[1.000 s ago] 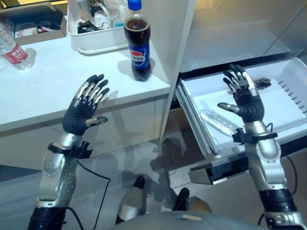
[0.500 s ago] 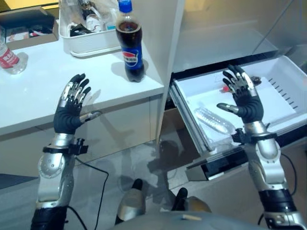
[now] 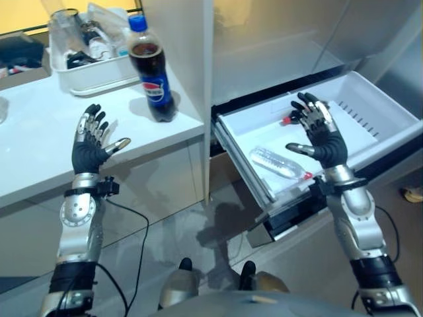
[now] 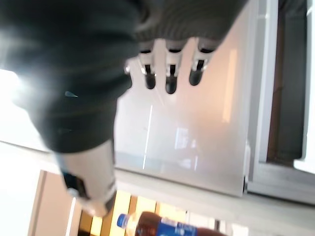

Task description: Take the drinks into the refrigerator

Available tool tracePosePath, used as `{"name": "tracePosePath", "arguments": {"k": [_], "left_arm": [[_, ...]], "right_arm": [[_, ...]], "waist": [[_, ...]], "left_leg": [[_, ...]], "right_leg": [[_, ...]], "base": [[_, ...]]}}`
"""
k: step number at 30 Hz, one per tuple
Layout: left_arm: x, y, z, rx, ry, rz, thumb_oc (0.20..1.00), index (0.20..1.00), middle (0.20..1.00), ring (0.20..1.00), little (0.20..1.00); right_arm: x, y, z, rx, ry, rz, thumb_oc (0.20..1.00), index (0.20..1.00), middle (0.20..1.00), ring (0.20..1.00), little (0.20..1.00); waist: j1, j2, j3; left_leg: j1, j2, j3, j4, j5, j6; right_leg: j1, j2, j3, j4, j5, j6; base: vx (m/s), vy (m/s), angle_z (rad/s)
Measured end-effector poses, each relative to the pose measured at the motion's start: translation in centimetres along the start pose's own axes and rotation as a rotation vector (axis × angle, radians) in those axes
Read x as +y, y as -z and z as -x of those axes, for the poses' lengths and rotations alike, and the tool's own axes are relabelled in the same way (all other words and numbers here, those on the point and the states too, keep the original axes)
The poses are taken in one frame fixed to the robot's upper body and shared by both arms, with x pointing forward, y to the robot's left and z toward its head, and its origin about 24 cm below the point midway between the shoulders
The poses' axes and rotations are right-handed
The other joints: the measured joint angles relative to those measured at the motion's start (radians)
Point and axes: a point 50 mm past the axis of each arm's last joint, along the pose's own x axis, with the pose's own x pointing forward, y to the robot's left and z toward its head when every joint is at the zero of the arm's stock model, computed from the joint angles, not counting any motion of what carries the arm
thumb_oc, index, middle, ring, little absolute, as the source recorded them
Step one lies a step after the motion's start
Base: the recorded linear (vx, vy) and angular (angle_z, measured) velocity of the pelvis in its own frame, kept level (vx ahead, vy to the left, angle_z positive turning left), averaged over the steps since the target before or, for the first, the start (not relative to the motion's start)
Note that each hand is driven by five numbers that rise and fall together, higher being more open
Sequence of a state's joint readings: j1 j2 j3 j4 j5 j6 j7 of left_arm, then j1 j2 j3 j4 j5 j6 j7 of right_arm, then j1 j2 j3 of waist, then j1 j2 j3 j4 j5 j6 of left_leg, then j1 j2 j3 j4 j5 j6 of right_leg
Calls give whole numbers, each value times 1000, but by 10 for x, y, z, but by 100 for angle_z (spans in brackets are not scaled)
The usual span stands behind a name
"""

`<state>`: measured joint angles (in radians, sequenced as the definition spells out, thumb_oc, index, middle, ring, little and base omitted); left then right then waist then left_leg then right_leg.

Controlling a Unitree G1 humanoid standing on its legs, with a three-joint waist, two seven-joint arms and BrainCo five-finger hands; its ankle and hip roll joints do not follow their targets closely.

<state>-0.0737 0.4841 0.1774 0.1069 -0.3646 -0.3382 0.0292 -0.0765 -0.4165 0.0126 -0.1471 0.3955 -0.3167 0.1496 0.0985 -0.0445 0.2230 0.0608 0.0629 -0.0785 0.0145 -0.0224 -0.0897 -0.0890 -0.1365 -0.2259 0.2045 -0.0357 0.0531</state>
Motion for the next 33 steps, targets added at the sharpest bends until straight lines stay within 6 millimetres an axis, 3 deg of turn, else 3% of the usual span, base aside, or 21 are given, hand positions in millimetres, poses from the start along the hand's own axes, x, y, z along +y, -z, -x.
{"name": "tracePosePath", "arguments": {"k": [14, 33], "left_arm": [[2, 17, -4, 81, -31, -9, 1000, 1000, 1000, 1000, 1000], [8, 22, -18, 111, -47, -89, 1000, 1000, 1000, 1000, 1000]], "right_arm": [[0, 1, 0, 8, -9, -2, 1000, 1000, 1000, 1000, 1000], [3, -1, -1, -1, -42, -11, 1000, 1000, 1000, 1000, 1000]], "waist": [[-28, 0, -6], [-32, 1, -12]], "left_leg": [[52, 11, 51, -39, 1, -1], [80, 16, 79, -61, 1, -1]], "right_leg": [[16, 25, 44, -20, 10, 0], [20, 41, 76, -36, 21, 0]], "base": [[14, 4, -9], [8, 1, -6]]}}
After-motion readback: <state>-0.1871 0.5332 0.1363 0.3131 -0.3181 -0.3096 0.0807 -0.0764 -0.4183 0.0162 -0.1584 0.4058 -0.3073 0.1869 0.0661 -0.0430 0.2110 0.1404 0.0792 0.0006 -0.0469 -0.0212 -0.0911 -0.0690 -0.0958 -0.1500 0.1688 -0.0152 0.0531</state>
